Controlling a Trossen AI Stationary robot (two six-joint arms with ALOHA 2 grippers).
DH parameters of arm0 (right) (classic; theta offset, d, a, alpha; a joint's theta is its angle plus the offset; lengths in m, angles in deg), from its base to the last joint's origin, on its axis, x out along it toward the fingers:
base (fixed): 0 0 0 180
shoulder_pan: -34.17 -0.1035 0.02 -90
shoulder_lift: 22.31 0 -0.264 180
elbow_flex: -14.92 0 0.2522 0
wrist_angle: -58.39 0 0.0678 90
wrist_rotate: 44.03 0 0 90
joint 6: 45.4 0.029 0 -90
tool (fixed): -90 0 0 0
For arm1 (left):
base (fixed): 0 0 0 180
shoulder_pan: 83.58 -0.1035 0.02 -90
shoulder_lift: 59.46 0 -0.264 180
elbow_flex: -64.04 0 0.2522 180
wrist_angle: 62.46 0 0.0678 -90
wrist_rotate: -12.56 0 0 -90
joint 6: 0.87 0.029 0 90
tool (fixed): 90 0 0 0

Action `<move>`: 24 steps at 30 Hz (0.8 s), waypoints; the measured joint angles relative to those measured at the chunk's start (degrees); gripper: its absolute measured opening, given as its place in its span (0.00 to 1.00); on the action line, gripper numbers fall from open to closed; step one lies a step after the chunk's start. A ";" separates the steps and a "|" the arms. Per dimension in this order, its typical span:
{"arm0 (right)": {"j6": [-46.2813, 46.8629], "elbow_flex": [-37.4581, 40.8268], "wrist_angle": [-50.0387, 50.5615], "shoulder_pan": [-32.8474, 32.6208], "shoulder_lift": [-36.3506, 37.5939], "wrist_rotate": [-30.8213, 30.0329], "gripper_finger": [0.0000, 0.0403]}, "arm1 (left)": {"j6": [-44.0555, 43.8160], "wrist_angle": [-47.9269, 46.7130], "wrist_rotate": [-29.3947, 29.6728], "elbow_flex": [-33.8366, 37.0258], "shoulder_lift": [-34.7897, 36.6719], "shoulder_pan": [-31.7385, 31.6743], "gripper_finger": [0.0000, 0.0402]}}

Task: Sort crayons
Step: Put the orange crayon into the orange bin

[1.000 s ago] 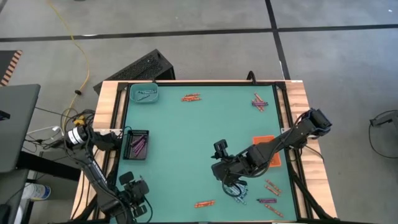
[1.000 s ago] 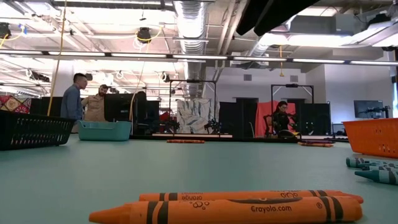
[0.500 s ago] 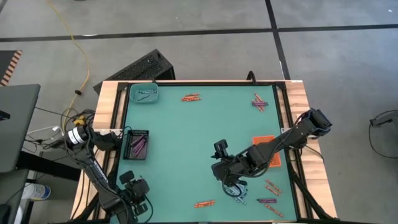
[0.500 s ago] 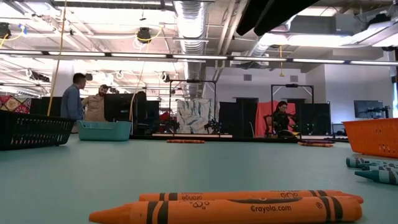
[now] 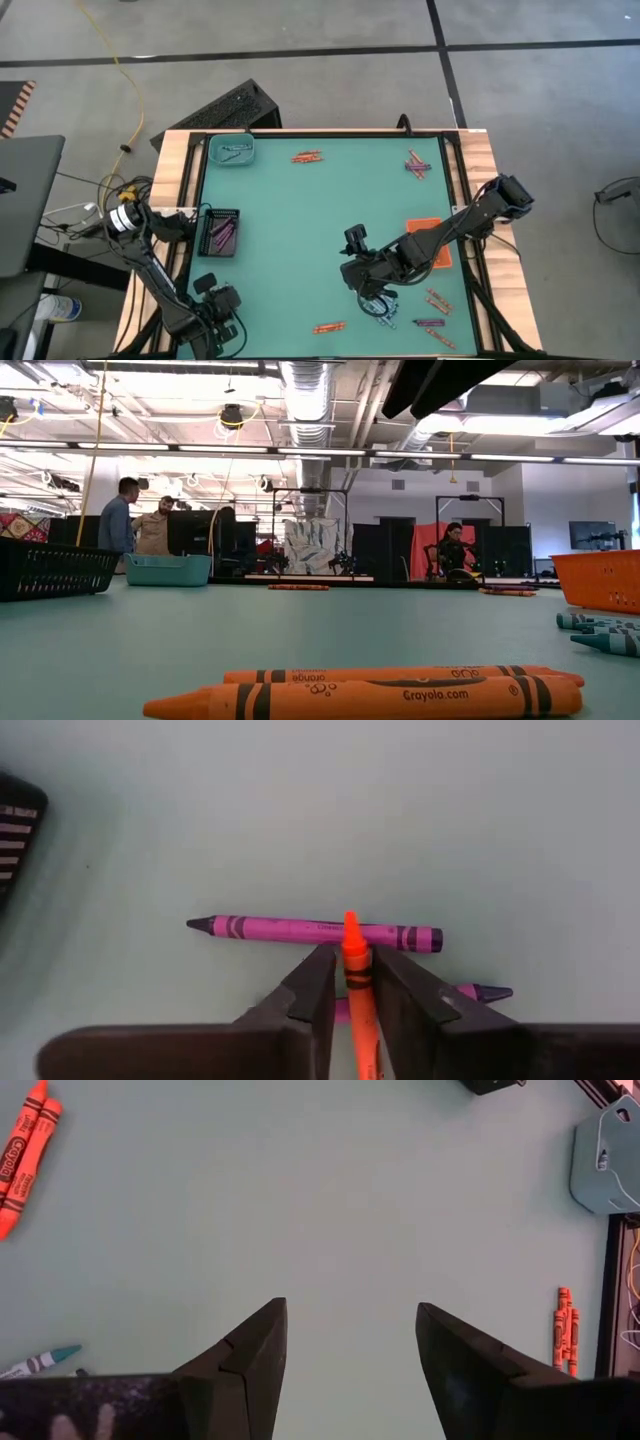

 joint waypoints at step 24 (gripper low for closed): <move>0.14 0.00 0.35 0.00 0.00 -0.06 0.53 | 0.64 -3.31 -0.27 0.00 4.70 -1.30 0.00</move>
